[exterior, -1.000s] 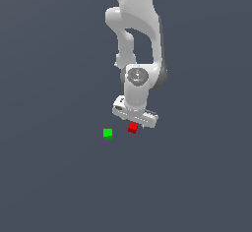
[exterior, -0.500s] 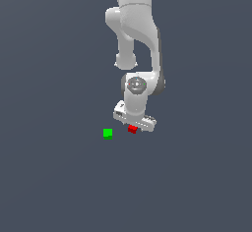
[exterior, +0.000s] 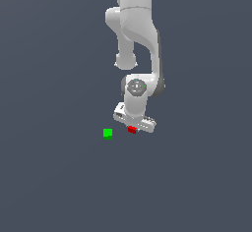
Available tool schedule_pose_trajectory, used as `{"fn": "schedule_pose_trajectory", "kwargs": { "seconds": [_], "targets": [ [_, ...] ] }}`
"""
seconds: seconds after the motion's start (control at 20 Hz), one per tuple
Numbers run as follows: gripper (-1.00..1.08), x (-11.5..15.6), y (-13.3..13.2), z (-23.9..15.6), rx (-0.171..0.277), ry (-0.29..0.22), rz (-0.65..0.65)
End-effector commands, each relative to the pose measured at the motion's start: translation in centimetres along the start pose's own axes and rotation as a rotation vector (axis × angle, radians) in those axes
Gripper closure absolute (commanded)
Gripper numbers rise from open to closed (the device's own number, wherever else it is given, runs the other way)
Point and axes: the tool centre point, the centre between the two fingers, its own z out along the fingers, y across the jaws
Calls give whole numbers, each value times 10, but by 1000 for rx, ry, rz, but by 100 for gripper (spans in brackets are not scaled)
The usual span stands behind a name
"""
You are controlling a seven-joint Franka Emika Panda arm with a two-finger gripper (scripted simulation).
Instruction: Stack the red cube on top of the green cube.
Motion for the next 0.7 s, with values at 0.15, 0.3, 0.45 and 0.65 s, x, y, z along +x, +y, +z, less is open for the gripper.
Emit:
{"fn": "schedule_pose_trajectory", "kwargs": {
  "seconds": [0.15,0.3,0.45,0.65],
  "targets": [
    [108,0,0,0,0,0,0],
    [108,0,0,-1,0,0,0],
    [108,0,0,-7,0,0,0],
    [108,-1,0,-24,0,0,0]
  ]
}}
